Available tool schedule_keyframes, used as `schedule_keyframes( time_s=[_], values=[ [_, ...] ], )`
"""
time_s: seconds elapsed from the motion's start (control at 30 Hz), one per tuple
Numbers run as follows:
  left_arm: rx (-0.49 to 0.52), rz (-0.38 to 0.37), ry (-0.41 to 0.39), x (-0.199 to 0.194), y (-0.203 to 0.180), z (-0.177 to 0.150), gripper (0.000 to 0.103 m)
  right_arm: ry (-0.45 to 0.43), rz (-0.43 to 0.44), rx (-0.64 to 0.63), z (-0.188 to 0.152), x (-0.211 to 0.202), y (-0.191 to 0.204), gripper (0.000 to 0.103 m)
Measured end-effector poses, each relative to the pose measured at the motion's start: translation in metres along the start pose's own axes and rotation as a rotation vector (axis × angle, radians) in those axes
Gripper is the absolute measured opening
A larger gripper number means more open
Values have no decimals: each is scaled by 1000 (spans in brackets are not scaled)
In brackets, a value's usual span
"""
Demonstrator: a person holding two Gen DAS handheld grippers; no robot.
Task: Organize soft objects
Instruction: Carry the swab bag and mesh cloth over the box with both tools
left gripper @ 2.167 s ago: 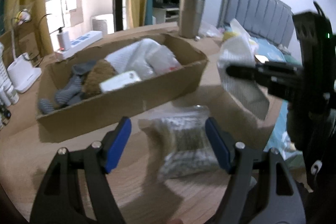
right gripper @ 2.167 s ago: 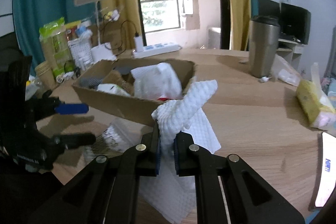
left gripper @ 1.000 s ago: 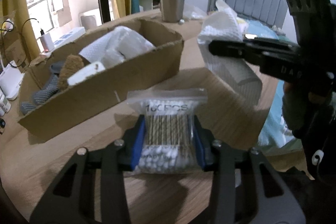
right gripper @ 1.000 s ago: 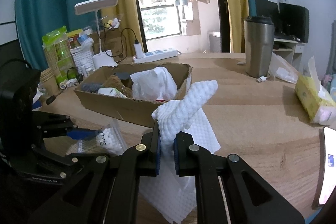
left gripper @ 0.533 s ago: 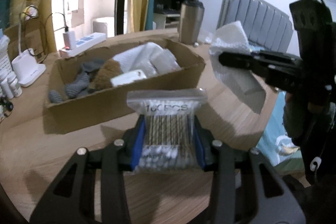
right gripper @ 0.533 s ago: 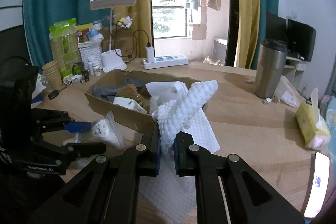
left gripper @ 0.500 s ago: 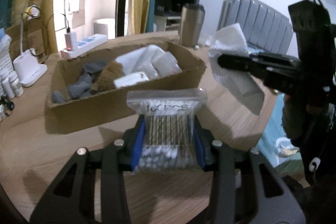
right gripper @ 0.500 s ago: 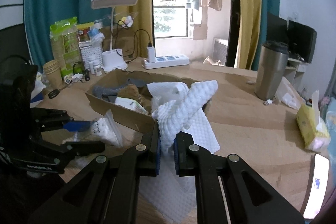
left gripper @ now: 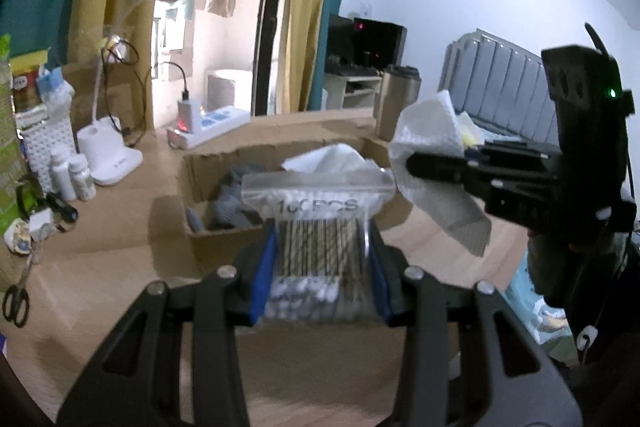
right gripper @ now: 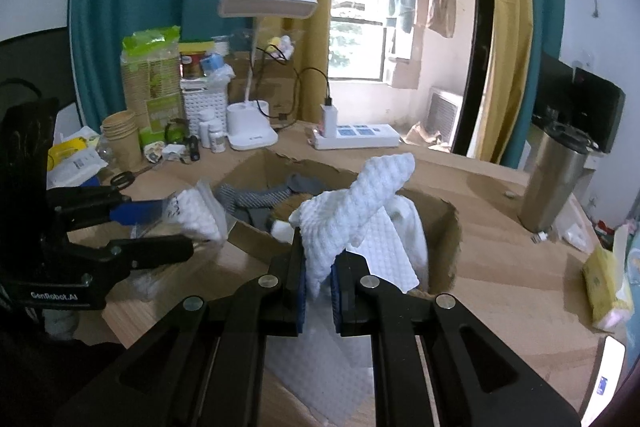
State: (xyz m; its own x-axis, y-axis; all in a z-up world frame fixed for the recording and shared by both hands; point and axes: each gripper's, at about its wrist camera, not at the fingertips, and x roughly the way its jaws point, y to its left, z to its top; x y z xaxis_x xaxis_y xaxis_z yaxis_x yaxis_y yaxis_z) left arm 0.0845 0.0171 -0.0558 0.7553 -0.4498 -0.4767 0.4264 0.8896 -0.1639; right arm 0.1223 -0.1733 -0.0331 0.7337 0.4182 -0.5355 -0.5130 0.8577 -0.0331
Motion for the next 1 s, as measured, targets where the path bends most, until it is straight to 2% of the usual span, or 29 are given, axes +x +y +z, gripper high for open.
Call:
schedule_keyframes(
  time_s=[0.3,1.0],
  values=[
    [-9,36,-68,-12,10,20,42,-52,27,-20,16,-1,5,11],
    [-10,104,-179,-2,19,57,42,-145,34,-45,44,4,-9,11]
  ],
)
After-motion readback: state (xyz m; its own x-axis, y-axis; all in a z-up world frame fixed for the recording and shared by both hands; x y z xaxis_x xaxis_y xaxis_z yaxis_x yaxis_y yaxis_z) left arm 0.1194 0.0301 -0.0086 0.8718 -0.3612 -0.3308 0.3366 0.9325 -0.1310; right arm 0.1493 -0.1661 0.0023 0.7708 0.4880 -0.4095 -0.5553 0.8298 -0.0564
